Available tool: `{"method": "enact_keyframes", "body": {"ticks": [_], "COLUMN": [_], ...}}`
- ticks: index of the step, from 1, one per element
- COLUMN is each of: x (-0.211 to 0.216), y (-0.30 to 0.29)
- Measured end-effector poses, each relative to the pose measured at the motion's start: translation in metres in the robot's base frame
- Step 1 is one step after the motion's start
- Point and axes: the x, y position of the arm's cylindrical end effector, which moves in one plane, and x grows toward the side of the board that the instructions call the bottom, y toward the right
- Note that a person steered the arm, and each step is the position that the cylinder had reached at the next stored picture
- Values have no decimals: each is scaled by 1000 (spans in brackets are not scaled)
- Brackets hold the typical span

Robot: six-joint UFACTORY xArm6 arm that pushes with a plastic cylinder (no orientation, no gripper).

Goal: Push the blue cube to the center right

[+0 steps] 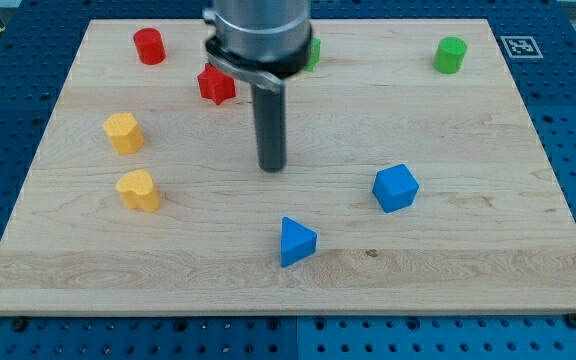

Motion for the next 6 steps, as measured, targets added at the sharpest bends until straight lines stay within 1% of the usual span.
{"method": "enact_keyframes", "body": {"ticks": [1, 2, 3, 4, 5, 6], "x": [30, 28, 10, 4, 13, 37], "y": [37, 105, 191, 213, 193, 203]}}
